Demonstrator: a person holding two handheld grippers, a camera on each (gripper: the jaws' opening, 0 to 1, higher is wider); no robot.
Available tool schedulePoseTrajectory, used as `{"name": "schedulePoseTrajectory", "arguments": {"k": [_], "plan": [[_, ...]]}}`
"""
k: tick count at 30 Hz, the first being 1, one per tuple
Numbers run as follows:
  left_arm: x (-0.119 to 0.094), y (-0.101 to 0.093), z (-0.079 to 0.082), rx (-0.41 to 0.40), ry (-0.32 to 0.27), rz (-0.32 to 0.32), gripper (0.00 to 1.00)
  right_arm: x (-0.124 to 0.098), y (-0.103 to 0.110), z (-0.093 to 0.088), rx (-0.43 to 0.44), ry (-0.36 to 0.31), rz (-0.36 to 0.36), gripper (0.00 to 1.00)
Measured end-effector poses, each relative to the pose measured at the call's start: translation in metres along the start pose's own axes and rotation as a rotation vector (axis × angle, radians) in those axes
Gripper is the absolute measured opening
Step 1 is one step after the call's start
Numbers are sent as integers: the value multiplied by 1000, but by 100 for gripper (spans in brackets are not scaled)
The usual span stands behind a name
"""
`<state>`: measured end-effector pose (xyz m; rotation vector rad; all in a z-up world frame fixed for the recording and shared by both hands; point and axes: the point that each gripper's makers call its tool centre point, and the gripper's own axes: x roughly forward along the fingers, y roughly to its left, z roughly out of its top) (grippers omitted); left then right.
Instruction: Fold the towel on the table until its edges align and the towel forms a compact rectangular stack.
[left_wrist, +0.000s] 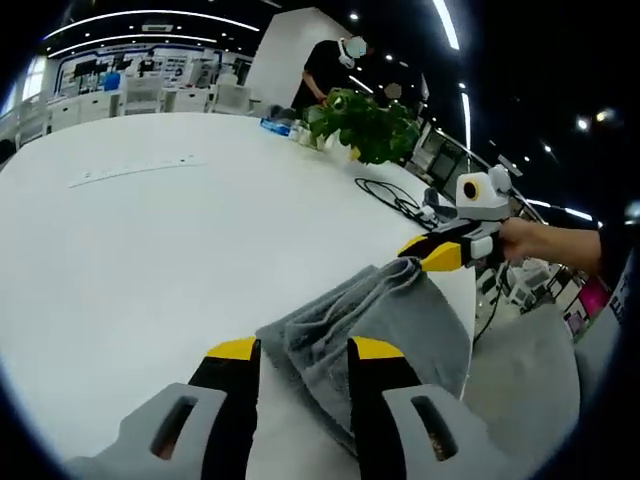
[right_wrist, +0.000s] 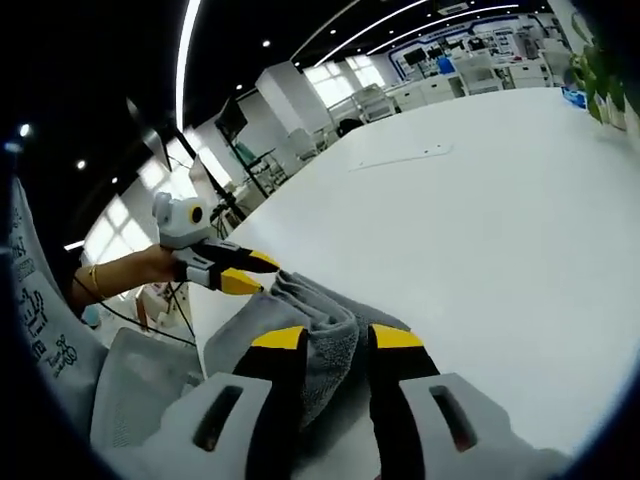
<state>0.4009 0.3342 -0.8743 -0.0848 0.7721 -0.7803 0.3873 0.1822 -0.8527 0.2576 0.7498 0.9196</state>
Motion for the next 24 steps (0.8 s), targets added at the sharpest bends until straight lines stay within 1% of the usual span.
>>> {"name": "schedulePoseTrajectory", "arguments": {"k": [6,7,8,11,12,13,14,15,16,18,20,22,24], "plan": [[9,4,-12,-54,18,17,27,8,-6,-2,9,-9,-26,15],[10,4,-13,-61,22,21,27,10,-9,-3,9,-1,-37,14],[11,7,-15,-73,26,48,26,12,-11,-5,3,10,-47,14],[14,8,-19,-62,42,70,24,17,-19,-12,-20,48,-80,11],[15,7,-19,-59,43,72,23,19,-21,-14,-22,59,-86,10],[16,6,-19,-59,44,70,21,20,-26,-18,-23,75,-115,10],[17,5,-19,-59,43,68,18,21,-28,-19,-25,82,-125,9],[19,3,-19,-55,44,69,16,25,-28,-22,-63,102,-119,8],[20,4,-21,-59,60,81,16,25,-28,-22,-69,104,-123,7],[23,6,-21,-78,64,78,13,29,-30,-23,-94,119,-129,6],[24,6,-21,-71,74,72,12,33,-34,-24,-92,129,-134,6],[26,7,-20,-69,78,66,11,34,-38,-24,-31,130,-145,5],[27,10,-19,-68,73,63,11,36,-41,-20,-55,127,-151,5]]}}
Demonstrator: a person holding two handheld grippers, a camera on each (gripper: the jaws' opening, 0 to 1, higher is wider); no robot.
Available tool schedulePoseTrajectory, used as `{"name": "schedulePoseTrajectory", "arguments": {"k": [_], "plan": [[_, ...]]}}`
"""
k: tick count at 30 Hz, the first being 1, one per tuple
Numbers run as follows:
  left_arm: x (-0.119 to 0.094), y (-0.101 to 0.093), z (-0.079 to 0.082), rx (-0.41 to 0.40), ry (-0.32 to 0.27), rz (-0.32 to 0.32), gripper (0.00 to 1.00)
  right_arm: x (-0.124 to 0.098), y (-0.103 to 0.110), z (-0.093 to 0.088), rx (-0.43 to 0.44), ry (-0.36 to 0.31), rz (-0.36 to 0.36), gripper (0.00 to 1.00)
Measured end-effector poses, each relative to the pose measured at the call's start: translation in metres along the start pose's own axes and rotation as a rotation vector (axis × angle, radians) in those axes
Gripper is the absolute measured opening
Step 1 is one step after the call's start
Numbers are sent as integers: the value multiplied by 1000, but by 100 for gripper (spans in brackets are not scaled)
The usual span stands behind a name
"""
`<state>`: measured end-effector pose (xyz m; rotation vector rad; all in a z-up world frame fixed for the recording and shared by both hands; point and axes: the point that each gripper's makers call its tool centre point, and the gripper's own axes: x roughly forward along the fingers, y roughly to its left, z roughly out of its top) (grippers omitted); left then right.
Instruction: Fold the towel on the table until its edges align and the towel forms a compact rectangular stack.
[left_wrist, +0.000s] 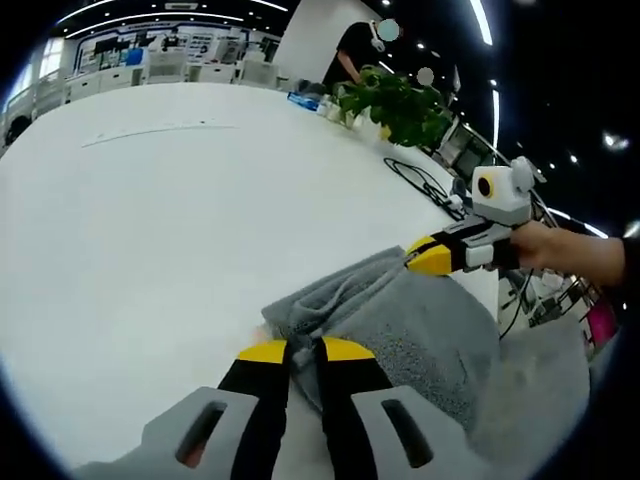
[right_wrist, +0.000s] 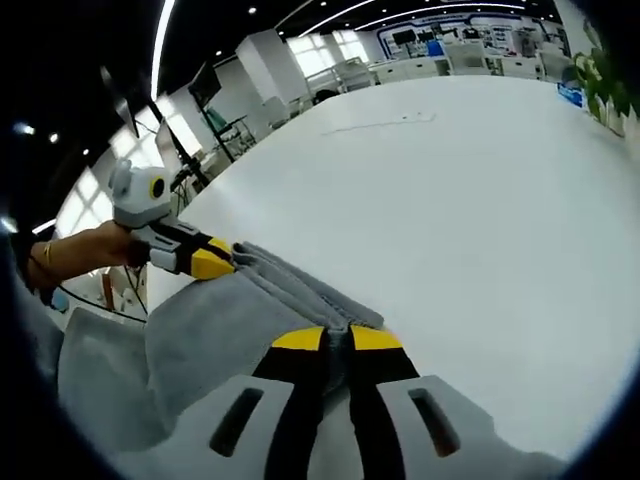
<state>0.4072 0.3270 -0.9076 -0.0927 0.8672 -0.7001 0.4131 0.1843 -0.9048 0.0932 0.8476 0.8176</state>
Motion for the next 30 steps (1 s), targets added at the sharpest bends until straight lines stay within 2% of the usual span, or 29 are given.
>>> {"name": "schedulePoseTrajectory", "arguments": {"k": [3,6,22,30], "plan": [[3,5,6,-17,-10,1,11,5,-5,6,-23,-5,-21,5],[6,10,12,-17,-18,12,11,10,-13,15,-7,-15,-42,5],[30,44,56,42,-60,52,10,33,-43,53,11,-69,-98,4],[35,52,64,47,-87,64,10,39,-51,63,11,-102,-124,4]]}}
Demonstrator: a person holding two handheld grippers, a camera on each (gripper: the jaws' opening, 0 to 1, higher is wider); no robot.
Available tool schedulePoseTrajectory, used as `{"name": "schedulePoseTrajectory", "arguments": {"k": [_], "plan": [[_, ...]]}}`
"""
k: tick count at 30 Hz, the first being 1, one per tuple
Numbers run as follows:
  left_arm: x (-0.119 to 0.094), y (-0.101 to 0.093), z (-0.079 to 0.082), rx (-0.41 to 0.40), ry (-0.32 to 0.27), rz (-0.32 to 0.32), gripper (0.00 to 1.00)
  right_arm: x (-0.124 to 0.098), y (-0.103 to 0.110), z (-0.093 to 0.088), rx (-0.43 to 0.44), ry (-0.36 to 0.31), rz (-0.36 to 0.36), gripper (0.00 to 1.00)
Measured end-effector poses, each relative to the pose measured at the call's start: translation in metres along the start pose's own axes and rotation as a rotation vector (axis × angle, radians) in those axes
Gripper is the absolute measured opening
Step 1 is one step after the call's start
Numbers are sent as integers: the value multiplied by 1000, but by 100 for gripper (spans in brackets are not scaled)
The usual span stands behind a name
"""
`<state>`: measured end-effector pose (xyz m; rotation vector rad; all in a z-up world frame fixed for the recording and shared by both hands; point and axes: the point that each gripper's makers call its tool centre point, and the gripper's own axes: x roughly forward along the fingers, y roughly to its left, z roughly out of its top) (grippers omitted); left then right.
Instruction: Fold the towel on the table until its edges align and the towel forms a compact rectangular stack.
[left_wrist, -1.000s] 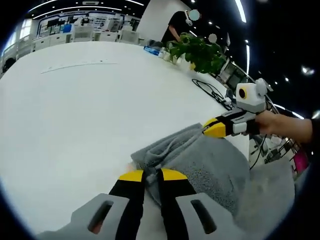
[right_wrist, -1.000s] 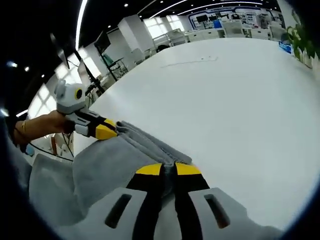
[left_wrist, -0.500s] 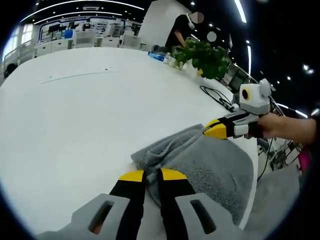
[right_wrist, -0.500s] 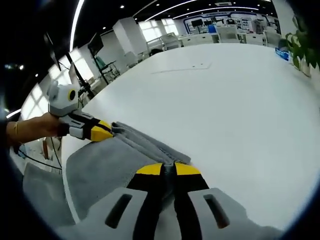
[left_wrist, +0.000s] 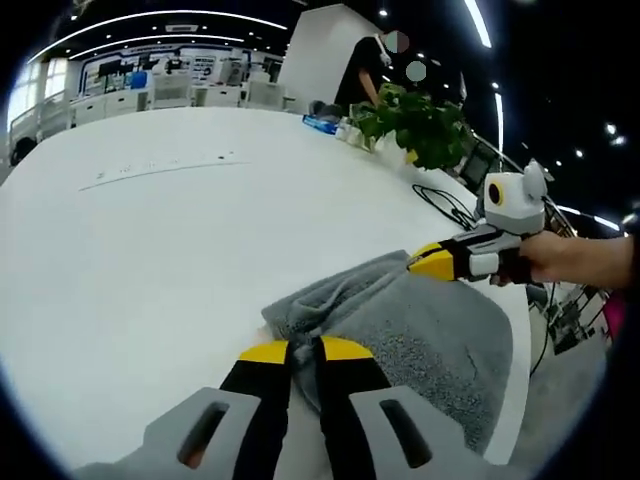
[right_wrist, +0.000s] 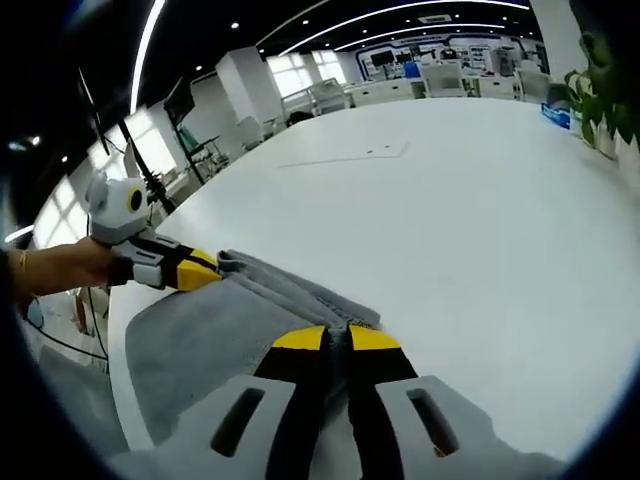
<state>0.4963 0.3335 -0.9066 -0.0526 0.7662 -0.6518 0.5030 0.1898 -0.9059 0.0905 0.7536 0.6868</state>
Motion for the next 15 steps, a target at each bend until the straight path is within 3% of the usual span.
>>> {"name": "schedulePoseTrajectory", "arguments": {"k": [5,7,8,10,12,15], "plan": [[-1,-1,0,-7,-3,7,10,-1,2,0,-37,-8,-36,4],[-2,-2,1,-7,-4,11,10,-3,1,2,2,-14,-62,5],[-2,-2,3,31,-11,12,10,-5,2,5,6,-21,-77,5],[-7,-5,6,119,-30,6,12,-8,2,12,-54,-47,-93,6],[-16,-2,13,152,-65,41,16,-12,7,13,-61,-46,-95,6],[-30,1,28,121,-138,72,20,-19,9,21,-75,-74,-97,7]]}}
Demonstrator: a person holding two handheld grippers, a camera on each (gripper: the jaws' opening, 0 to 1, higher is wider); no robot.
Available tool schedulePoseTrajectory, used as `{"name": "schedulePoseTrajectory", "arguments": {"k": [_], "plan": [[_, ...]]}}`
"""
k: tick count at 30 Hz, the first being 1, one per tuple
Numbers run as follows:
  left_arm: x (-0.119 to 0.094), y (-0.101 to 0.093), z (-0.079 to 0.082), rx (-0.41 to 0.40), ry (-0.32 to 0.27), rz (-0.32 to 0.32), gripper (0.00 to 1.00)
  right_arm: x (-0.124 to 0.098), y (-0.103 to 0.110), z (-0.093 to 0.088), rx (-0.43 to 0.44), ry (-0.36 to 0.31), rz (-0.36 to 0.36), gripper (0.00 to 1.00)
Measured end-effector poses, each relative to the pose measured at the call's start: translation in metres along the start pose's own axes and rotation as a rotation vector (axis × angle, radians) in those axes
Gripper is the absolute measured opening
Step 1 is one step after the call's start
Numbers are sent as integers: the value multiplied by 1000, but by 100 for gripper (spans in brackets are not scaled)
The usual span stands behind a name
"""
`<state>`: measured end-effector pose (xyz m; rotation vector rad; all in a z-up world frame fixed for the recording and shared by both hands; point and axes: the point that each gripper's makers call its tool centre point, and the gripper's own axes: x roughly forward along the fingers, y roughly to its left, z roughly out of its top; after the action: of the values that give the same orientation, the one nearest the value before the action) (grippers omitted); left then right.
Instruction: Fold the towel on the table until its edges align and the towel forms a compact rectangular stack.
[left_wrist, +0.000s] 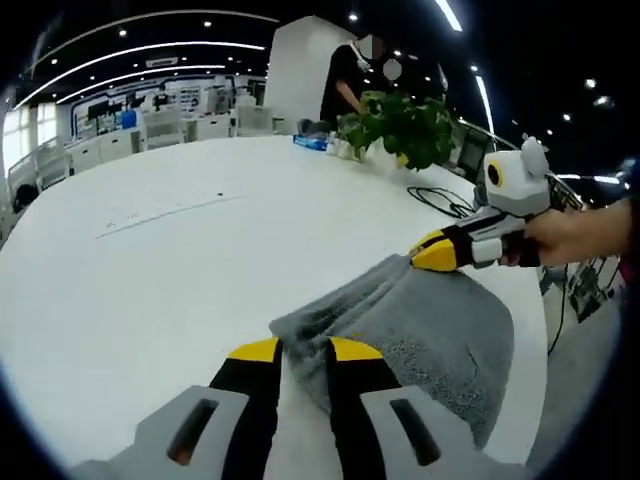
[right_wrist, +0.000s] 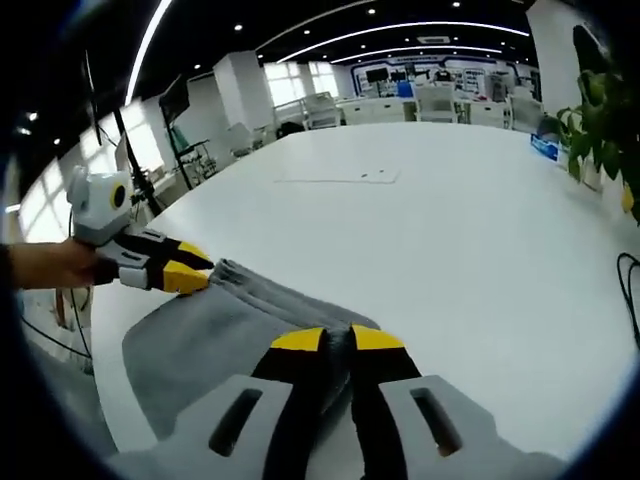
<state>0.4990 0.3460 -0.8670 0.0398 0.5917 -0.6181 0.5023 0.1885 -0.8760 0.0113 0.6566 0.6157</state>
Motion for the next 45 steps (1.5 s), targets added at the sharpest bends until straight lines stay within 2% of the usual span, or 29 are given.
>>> {"name": "schedulePoseTrajectory", "arguments": {"k": [1,2,4,7,10,14,22,26,30,33,39,43,45], "plan": [[-4,0,6,-26,-25,-2,21,-5,0,7,-11,-31,-3,7],[-11,-1,17,-74,-75,-17,23,-8,1,16,-19,-80,-1,7],[-23,3,35,-145,-157,-27,24,-21,3,22,-34,-109,11,7],[-38,8,46,-125,-181,-22,26,-35,1,27,-33,-136,18,10],[-52,2,50,-103,-179,-18,29,-51,0,29,-42,-150,26,15],[-76,-12,39,-39,-140,-22,39,-70,7,32,35,-192,59,19],[-127,-31,24,39,-134,-4,46,-107,27,26,-11,-203,75,27],[-147,-35,23,54,-182,22,47,-122,38,14,-29,-189,94,28],[-164,-42,15,45,-197,42,53,-134,45,1,-69,-165,100,29],[-170,-45,4,49,-183,56,58,-147,55,-10,-113,-146,96,31],[-175,-58,-24,-4,-169,71,66,-168,72,-37,-183,-110,88,39],[-178,-64,-39,-13,-163,101,69,-180,81,-51,-180,-109,86,40],[-179,-66,-45,-38,-164,105,71,-186,83,-59,-148,-110,75,41]]}}
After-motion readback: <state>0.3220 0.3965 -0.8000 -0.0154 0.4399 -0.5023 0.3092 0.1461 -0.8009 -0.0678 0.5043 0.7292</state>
